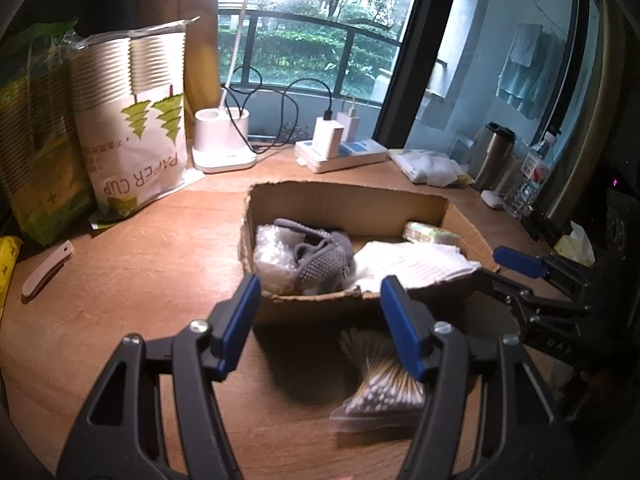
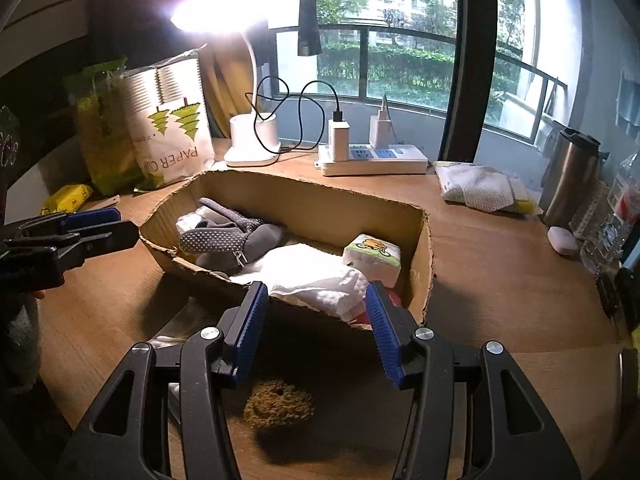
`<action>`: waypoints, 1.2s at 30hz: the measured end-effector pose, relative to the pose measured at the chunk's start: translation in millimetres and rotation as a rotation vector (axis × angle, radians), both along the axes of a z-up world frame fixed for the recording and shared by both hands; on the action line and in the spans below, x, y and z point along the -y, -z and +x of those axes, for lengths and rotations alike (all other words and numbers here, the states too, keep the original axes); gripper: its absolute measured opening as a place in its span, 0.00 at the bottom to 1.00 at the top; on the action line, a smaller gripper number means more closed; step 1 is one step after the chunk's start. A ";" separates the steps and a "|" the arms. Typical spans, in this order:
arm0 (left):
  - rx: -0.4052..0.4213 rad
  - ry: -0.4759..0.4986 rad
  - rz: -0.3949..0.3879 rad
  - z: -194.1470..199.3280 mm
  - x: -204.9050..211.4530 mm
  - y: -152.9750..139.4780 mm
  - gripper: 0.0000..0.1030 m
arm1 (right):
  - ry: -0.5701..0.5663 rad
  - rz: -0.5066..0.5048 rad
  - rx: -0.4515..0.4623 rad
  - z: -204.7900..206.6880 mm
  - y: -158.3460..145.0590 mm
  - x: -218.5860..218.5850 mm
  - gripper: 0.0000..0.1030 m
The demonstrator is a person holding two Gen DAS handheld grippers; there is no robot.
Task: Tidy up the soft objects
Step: 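Withdraw both tools from the box toward the swab bag and sponge, then grasp the cotton-swab bag with the left tool while the right tool grasps the brown sponge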
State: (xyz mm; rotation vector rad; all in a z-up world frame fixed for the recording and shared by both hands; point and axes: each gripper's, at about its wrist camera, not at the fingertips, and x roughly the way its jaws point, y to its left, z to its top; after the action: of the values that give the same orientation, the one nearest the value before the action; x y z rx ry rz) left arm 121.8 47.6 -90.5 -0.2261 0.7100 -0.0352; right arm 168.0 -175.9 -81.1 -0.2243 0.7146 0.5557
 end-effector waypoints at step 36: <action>-0.096 0.047 -0.007 -23.5 16.1 42.3 0.80 | 0.001 -0.036 -0.124 -25.7 49.2 -4.9 0.60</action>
State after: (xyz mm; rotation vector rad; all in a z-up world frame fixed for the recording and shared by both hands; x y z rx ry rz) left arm 98.4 31.5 -132.8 -0.2188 0.8106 -0.0723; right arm 142.3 -170.9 -130.3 -0.2245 0.8459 0.5599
